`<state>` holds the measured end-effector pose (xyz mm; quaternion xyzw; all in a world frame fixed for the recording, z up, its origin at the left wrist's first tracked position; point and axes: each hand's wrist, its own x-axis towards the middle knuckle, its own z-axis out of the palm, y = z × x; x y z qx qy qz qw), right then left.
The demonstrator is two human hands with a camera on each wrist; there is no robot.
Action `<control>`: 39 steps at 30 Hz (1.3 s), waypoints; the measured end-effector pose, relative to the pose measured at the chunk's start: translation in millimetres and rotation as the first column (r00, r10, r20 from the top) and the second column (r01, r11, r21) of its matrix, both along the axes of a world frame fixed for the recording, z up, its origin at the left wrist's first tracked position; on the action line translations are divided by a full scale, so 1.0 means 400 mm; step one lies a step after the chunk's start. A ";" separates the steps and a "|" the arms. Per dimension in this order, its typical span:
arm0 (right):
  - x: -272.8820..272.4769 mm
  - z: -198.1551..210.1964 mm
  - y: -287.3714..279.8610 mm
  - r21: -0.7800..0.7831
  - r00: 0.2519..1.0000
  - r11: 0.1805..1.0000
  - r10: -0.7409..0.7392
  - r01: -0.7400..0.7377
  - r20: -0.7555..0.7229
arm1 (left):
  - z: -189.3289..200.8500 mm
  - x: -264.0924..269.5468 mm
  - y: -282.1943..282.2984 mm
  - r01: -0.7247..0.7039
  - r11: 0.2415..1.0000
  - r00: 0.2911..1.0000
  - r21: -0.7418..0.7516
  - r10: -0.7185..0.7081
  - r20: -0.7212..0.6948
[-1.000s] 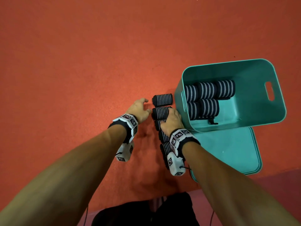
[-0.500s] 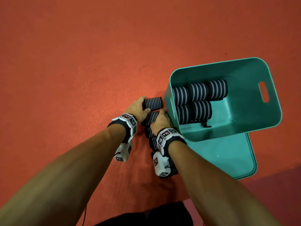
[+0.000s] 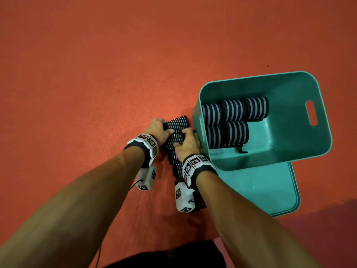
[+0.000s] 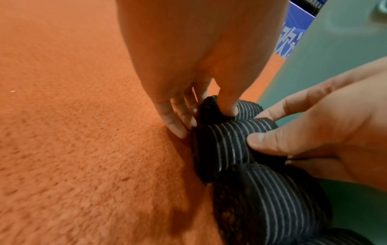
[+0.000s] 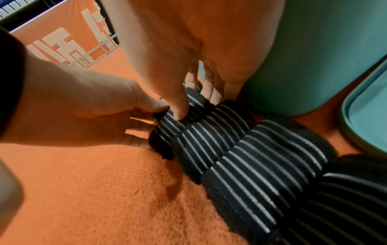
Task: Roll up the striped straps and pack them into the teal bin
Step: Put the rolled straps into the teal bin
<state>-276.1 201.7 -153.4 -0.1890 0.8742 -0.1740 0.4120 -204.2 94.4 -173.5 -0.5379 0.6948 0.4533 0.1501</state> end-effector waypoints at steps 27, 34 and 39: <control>-0.127 0.416 -0.141 -0.603 0.843 0.625 -0.178 0.495 0.508 | 0.388 0.021 -0.139 -0.560 0.815 0.682 -0.146 0.354 -0.639; -0.480 0.475 0.028 -0.500 0.780 0.600 -0.440 0.624 0.446 | 0.517 -0.216 -0.043 -0.298 0.906 0.789 -0.302 0.055 -0.612; -0.655 0.338 0.108 -0.317 0.769 0.702 -0.561 0.638 0.307 | 0.481 -0.406 0.067 0.030 0.975 0.941 -0.218 -0.101 -0.324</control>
